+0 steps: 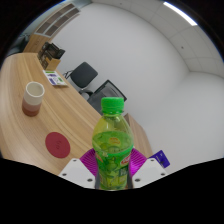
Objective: Pour water
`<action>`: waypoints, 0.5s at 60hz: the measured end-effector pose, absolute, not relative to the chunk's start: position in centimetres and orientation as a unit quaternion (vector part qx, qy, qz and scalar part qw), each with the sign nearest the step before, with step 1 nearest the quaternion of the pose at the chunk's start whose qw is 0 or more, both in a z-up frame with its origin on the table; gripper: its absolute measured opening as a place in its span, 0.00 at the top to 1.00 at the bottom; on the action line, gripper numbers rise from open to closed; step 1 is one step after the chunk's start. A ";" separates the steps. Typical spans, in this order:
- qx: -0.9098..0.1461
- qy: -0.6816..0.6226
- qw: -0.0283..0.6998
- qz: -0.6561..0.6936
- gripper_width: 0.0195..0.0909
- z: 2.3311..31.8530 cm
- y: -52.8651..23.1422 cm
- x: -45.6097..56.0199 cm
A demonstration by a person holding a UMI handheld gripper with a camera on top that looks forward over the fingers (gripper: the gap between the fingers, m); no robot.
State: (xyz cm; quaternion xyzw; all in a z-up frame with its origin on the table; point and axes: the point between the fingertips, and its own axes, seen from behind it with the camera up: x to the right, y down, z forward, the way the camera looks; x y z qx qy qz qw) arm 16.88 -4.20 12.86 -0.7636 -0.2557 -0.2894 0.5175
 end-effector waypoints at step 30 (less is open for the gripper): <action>-0.536 -0.574 0.327 -0.525 0.76 13.1 2.6 2.4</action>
